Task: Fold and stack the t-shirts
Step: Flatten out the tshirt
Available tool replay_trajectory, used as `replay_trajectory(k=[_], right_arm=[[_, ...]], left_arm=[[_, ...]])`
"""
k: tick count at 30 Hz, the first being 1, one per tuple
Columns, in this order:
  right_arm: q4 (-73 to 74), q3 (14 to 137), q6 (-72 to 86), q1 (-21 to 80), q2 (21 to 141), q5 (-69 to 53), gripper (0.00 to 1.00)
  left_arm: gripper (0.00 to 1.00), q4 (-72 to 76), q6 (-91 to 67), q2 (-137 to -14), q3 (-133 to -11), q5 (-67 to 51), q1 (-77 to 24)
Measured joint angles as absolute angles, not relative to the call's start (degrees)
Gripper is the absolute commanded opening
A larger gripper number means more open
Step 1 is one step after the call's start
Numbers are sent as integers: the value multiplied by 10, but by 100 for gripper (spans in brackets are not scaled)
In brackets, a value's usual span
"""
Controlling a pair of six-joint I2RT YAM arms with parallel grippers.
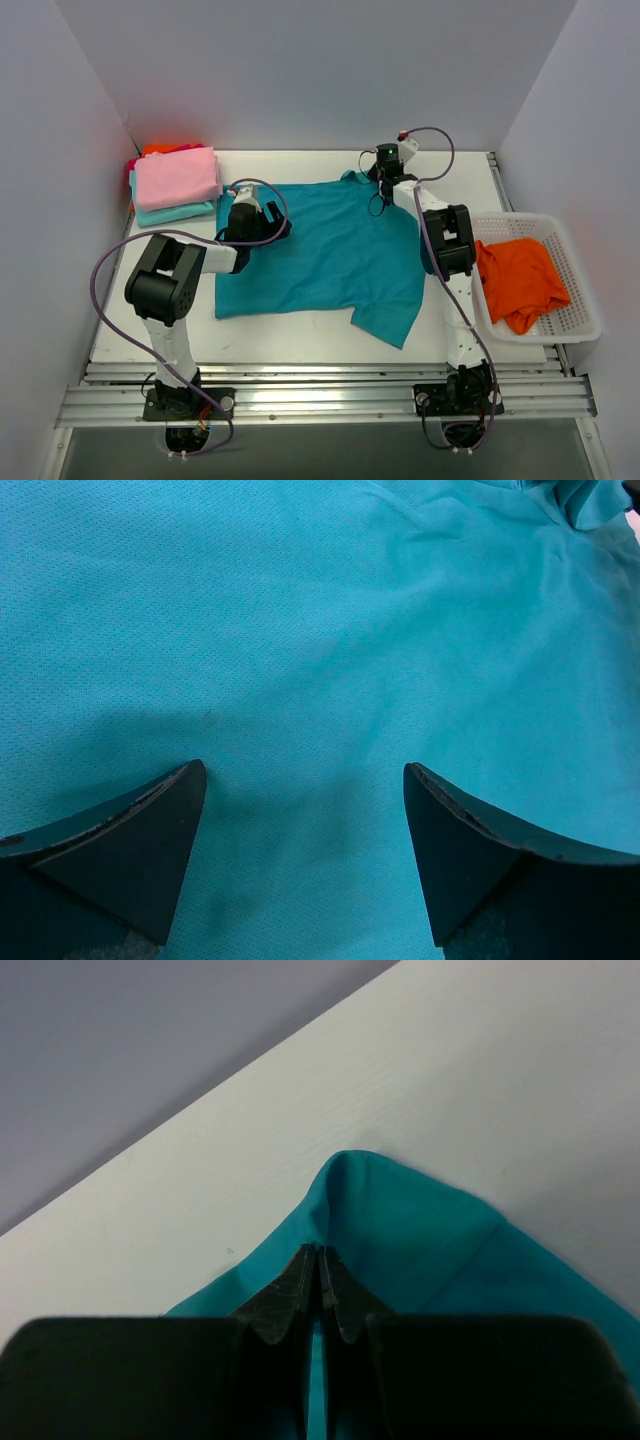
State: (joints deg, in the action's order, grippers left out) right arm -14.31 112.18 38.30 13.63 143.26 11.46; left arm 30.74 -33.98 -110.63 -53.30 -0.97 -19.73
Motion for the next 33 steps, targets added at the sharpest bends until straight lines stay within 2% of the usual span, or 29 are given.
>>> replay_trajectory(k=[8,15,17,18,20,21,26,33], right_arm=[[-152,1147,395,140,1438,92,0],[-272,1254,438,130,1528,51,0],[-303,1273,452,124,1559,55,21],[-314,1278,459,122,1571,59,60],[-329,1279,472,116,1589,72,94],[-332,1279,477,112,1593,82,100],[-364,1278,475,106,1590,141,100],[-396,1166,433,105,1510,201,100]], left_arm=[[89,319,-340,-1115,-538,-14,-195],[89,333,-340,-1135,-555,-19,-191],[89,335,-340,-1136,-555,-20,-190],[89,335,-340,-1136,-555,-20,-190],[89,335,-340,-1136,-555,-20,-190],[89,335,-340,-1136,-555,-20,-190],[89,335,-339,-1136,-555,-20,-190],[89,335,-339,-1136,-555,-20,-190]])
